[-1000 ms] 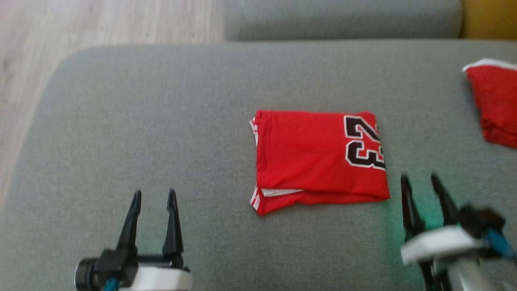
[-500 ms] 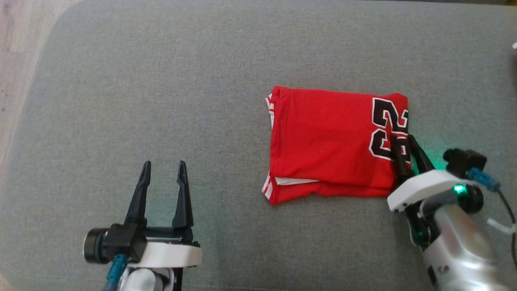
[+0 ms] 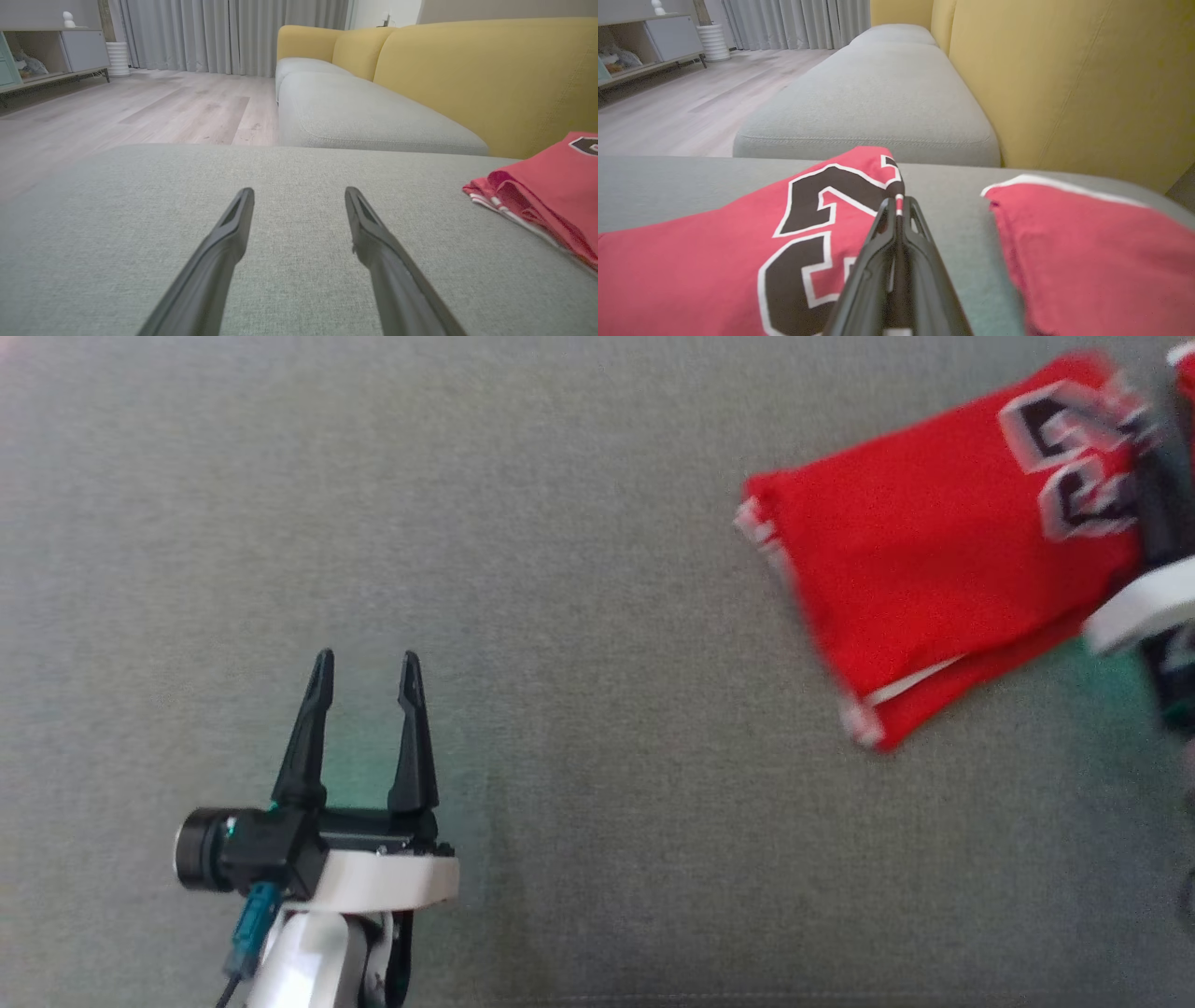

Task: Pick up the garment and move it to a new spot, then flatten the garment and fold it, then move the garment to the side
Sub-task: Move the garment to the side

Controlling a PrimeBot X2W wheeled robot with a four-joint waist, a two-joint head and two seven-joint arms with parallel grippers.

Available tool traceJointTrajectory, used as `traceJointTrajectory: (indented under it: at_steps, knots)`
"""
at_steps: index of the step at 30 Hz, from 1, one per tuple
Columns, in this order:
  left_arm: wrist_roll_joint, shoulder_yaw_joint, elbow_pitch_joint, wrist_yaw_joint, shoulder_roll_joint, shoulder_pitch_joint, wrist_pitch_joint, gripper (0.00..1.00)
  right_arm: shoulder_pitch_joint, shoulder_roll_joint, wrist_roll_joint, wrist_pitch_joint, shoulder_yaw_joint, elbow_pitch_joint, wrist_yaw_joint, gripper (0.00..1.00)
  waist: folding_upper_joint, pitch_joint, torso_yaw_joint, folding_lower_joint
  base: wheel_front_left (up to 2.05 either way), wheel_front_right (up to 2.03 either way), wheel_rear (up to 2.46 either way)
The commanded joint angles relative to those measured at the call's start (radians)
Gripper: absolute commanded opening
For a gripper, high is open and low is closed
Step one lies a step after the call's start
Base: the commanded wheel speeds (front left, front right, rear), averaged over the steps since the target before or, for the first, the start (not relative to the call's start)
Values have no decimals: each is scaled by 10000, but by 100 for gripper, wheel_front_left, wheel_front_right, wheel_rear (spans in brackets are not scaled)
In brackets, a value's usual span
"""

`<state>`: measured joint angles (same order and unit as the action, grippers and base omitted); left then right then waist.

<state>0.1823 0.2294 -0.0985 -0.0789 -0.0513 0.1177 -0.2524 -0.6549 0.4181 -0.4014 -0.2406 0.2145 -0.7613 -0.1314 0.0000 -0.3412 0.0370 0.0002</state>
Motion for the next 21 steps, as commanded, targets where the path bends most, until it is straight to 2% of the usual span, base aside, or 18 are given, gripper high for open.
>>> traceJointTrajectory:
  at_steps: [1, 9, 15, 16, 17, 21]
  knots:
    - [-129, -341, 316, 36, 10, 277, -93, 100, -264, 470, 206, -159, -37, 313, 7, 0, 0, -402, -273, -2, 0, 0, 0]
    - [-359, -363, 325, 166, 10, 707, -93, 100, -1165, 1661, 951, -201, -1059, 393, 7, 0, 0, -1081, -640, -2, 0, 0, 0]
    - [-583, -408, 322, 304, 8, 1014, -93, 100, -1503, 2358, 1403, -209, -2252, 272, 7, 0, 0, -1342, -814, -2, 0, 0, 0]
    - [-616, -418, 332, 330, 8, 1048, -93, 100, -1504, 2403, 1516, -209, -2474, 202, 7, 29, 0, -1352, -823, -2, 0, 0, 0]
    - [-644, -432, 350, 345, 8, 1075, -93, 100, -1489, 2412, 1649, -209, -2693, 115, 7, 100, 0, -1349, -827, -2, 0, 0, 0]
    - [-710, -537, 434, 335, 8, 1078, -93, 100, -1264, 2096, 2302, -210, -3452, 191, 7, 100, 0, -1145, -873, -2, 0, 0, 0]
